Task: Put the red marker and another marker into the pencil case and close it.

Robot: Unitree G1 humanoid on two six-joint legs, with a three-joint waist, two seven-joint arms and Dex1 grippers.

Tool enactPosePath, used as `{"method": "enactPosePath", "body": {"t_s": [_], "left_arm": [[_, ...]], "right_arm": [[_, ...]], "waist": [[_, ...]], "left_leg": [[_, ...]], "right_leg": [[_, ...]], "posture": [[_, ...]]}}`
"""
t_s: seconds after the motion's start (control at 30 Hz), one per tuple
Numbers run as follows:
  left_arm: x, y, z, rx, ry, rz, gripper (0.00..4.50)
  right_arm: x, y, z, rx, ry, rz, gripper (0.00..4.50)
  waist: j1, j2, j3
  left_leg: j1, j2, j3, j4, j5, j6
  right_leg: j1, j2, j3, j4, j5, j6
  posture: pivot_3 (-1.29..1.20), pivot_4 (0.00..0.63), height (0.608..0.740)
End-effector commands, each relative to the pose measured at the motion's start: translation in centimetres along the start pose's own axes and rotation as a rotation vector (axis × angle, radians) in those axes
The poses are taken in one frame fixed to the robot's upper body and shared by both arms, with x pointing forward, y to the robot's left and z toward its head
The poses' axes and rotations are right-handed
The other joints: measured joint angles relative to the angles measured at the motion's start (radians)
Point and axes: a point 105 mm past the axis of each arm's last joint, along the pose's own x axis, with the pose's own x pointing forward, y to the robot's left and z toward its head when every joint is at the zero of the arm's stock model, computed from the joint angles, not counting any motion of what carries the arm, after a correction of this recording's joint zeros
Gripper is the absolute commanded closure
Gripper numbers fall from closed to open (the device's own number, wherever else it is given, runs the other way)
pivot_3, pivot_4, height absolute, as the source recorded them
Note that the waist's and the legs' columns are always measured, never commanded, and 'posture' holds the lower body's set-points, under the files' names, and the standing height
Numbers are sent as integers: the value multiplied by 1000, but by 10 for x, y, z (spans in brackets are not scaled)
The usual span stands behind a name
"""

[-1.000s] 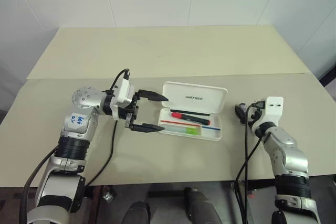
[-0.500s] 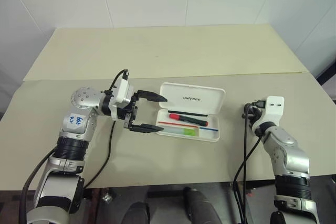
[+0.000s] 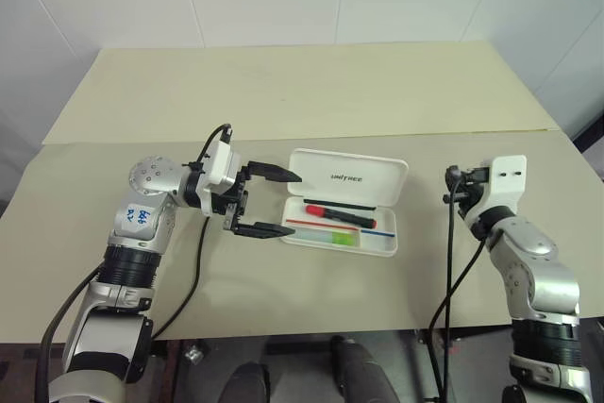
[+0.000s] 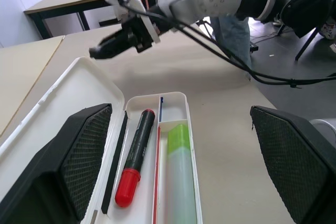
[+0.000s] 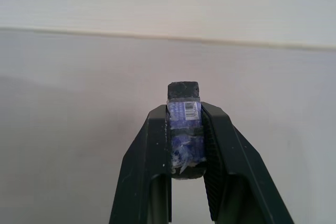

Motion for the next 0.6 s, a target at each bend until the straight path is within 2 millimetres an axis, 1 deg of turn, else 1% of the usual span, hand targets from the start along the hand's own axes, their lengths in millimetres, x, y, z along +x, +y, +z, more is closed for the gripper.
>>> {"method": "enactPosePath", "body": {"t_s": [0.03, 0.13, 0.3, 0.43, 0.53, 0.6], "left_arm": [[-2, 0, 10, 44, -35, -2, 0], [-3, -2, 8, 37, -38, -8, 0], [-11, -3, 3, 21, -32, 0, 0], [-21, -5, -4, 5, -7, 12, 0], [-27, -7, -9, -5, 17, 8, 0], [-30, -8, -13, -9, 31, 9, 0]], "right_arm": [[-19, 6, 21, -46, -44, 67, 4086], [-49, 21, 21, -87, 14, 190, 4086], [-82, 38, 18, -155, 99, 321, 4086], [-97, 46, 18, -188, 140, 375, 4086], [-103, 58, 18, -217, 167, 448, 4086], [-102, 66, 17, -243, 179, 492, 4086]], "waist": [[1, 0, 0], [7, 1, 1], [12, 1, 1], [12, 1, 1], [12, 1, 1], [14, 1, 1]], "left_leg": [[0, 0, 0, 0, 0, 0], [-1, 0, -1, 0, -1, 1], [-3, -1, -1, 1, -2, 1], [-2, -1, 0, 1, -2, 1], [-2, 0, 1, 1, -2, 1], [-2, 0, 1, 3, -2, 1]], "right_leg": [[0, 0, 0, 0, 0, 0], [-1, 0, 0, 0, -2, 1], [-1, -1, 0, -2, -2, 2], [0, -1, 0, -2, -3, 1], [0, 0, 0, -2, -4, -2], [0, 0, 0, -2, -5, -2]], "posture": [[0, 150, 740], [0, 150, 740], [0, 150, 740], [0, 150, 740], [0, 150, 740], [0, 150, 740]]}}
